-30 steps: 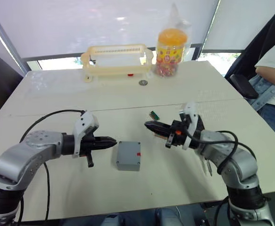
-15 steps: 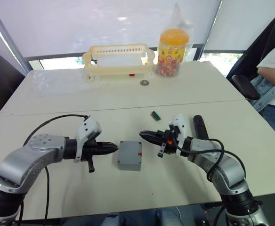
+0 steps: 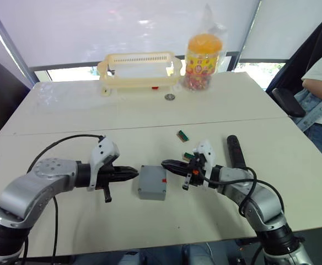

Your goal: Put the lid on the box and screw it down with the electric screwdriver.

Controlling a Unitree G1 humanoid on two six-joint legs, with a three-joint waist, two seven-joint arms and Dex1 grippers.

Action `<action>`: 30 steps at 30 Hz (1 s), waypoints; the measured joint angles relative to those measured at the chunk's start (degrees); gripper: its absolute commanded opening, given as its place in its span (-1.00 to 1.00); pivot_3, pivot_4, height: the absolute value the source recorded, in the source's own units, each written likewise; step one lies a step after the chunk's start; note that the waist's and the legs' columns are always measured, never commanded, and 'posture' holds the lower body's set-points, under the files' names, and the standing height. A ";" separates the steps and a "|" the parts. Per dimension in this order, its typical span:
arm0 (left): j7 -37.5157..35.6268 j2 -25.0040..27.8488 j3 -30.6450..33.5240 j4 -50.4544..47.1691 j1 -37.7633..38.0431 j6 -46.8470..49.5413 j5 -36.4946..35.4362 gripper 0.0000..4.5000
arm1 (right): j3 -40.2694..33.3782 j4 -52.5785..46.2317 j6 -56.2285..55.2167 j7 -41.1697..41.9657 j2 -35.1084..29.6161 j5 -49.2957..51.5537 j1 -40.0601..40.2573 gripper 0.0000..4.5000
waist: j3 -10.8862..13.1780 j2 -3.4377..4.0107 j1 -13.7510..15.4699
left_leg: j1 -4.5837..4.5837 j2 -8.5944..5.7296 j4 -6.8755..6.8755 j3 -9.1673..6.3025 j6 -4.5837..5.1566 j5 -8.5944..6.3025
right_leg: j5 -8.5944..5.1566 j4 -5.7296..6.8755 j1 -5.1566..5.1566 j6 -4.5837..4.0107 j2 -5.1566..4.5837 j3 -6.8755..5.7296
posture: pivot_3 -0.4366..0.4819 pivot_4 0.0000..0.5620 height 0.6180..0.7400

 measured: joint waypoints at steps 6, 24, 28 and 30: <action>0.33 -0.15 -0.01 0.02 0.00 -0.03 0.04 -0.88 | 0.42 1.83 -1.91 0.21 0.03 -1.44 -0.07 -0.99 | 0.00 0.00 0.64 | 0.00 -0.01 0.00 0.00 -0.01 0.01 | 0.00 0.00 0.00 -0.01 0.00 0.00 | -0.05 -0.47 1.00; 0.84 -1.44 -1.10 0.26 -1.09 -0.07 0.72 -0.88 | -0.27 3.67 -1.81 0.33 0.09 -2.31 -1.67 0.94 | 0.00 -0.01 0.76 | 0.01 -0.02 0.01 0.00 -0.04 0.03 | 0.01 0.00 0.01 -0.02 0.03 0.00 | -0.05 -0.47 1.00; 0.69 -2.08 -1.06 0.58 -2.15 0.00 -0.20 -0.88 | -6.24 -3.26 6.21 -0.60 -2.74 5.41 -3.69 0.94 | 0.01 0.01 0.95 | -0.02 0.01 0.02 -0.03 -0.04 0.03 | 0.02 0.00 0.01 -0.03 0.00 0.00 | -0.05 -0.47 1.00; 0.50 -2.43 -0.95 1.00 -3.54 -0.01 -0.69 -0.88 | -11.89 -7.70 13.07 -2.15 -5.58 11.58 -7.09 0.94 | -0.01 -0.02 1.00 | 0.00 0.02 0.06 -0.04 -0.04 0.03 | 0.02 -0.02 0.07 -0.03 0.00 -0.03 | -0.05 -0.47 1.00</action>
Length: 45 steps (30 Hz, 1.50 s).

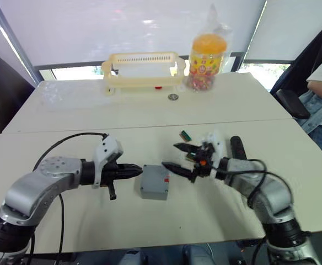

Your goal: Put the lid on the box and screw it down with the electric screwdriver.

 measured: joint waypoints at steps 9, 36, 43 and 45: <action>2.08 -9.92 -5.65 -0.11 -5.22 -5.25 2.36 -0.88 | -14.16 -1.62 34.48 -8.62 -21.20 14.82 -5.63 0.98 | -0.01 0.00 0.19 | 0.00 -0.04 0.06 0.10 0.15 -0.08 | 0.00 -0.33 0.26 0.00 -0.07 -0.10 | -0.05 -0.47 1.00; 2.48 -14.16 -16.43 -5.53 -2.25 -6.65 4.36 -0.88 | 2.95 32.39 46.37 -29.68 -29.46 24.24 -11.44 0.59 | -0.09 -0.04 -0.19 | 0.12 0.01 0.13 0.40 0.32 -0.17 | 0.00 -0.42 0.37 0.01 0.08 0.00 | -0.05 -0.47 1.00; 5.16 -13.31 -14.76 -6.80 0.39 -5.47 4.18 -0.88 | 5.20 33.71 46.36 -26.67 -26.34 15.95 -14.05 -0.21 | -0.20 -0.22 -0.07 | 0.58 0.03 0.12 0.35 0.35 -0.19 | -0.04 -0.51 0.86 -0.03 0.10 0.00 | -0.05 -0.47 1.00; 5.57 -12.94 -14.39 -7.23 0.74 -4.97 4.15 -0.88 | 5.94 32.67 46.23 -25.40 -26.82 15.00 -13.65 -0.21 | -0.20 -0.23 -0.07 | 0.66 0.02 0.11 0.34 0.37 -0.20 | -0.08 -0.51 0.95 -0.08 0.10 0.00 | -0.05 -0.47 1.00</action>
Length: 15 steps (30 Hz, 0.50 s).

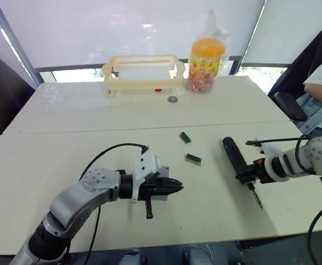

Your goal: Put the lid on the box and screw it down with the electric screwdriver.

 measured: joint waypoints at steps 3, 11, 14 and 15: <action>0.23 0.75 1.25 -0.59 0.35 0.52 -0.98 -0.88 | -0.10 -0.63 -0.52 1.77 -0.48 -0.87 0.63 -0.21 | 0.00 0.00 0.11 | 0.04 0.00 -0.01 -0.01 0.01 -0.01 | -0.01 0.00 0.04 0.04 0.00 -0.01 | -0.05 -0.47 1.00; 2.27 4.03 14.51 0.33 0.82 5.53 -8.30 -0.88 | -10.28 -0.81 -10.15 2.07 3.93 -7.48 0.52 -0.21 | 0.16 0.28 -0.10 | -0.11 -0.01 -0.08 -0.02 0.01 -0.01 | 0.04 0.11 -0.31 0.15 -0.04 0.08 | -0.05 -0.47 1.00; 2.73 4.26 17.24 1.47 0.80 7.63 -11.48 -0.88 | -19.60 -6.72 -12.67 -1.82 8.81 -8.01 0.87 -0.21 | 0.17 0.29 0.00 | -0.17 -0.01 -0.12 -0.11 0.01 -0.01 | 0.04 0.14 -0.37 0.14 0.00 0.05 | -0.05 -0.47 1.00; 3.07 4.25 18.02 1.56 0.85 8.09 -12.45 -0.88 | -22.95 -9.43 -13.29 -3.15 11.17 -7.78 1.61 -0.21 | 0.16 0.26 0.04 | -0.19 0.00 -0.14 -0.18 0.01 -0.01 | 0.04 0.14 -0.36 0.14 0.01 0.02 | -0.05 -0.47 1.00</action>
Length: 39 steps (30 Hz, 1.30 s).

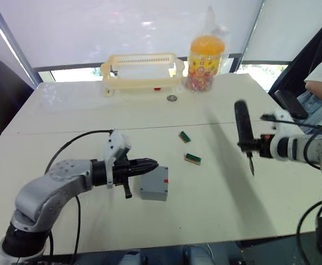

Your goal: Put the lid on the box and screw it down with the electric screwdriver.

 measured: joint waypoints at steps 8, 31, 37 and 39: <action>1.08 2.32 5.04 1.64 3.30 0.27 -2.27 -0.88 | -6.92 -15.78 -22.85 3.88 16.69 0.28 10.34 -0.21 | 0.04 0.09 -0.14 | 0.01 -0.03 0.01 0.07 -0.02 0.01 | 0.00 -0.02 -0.01 0.00 -0.08 0.08 | -0.05 -0.47 1.00; -5.61 4.92 -6.61 7.29 -0.80 -6.14 7.49 -0.88 | 18.37 -22.00 -46.64 16.10 28.27 -6.45 18.07 -0.21 | 0.06 0.12 -0.40 | 0.15 -0.04 -0.14 0.02 -0.06 0.01 | 0.00 0.01 -0.01 -0.04 -0.03 0.05 | -0.05 -0.47 1.00; -10.85 5.04 -12.01 11.17 -3.07 -8.54 11.16 -0.88 | 21.12 -22.68 -49.52 15.73 30.23 -9.28 19.02 -0.21 | 0.06 0.12 -0.46 | 0.16 0.03 -0.20 -0.03 -0.06 0.01 | -0.01 0.04 -0.05 -0.06 0.08 0.06 | -0.05 -0.47 1.00; -11.89 5.57 -13.49 11.87 -3.08 -9.79 13.16 -0.88 | 22.09 -22.69 -50.45 15.54 30.78 -10.29 19.37 -0.21 | 0.06 0.12 -0.34 | 0.16 0.02 -0.20 -0.02 -0.06 0.01 | -0.01 0.04 -0.04 -0.06 0.06 0.06 | -0.05 -0.47 1.00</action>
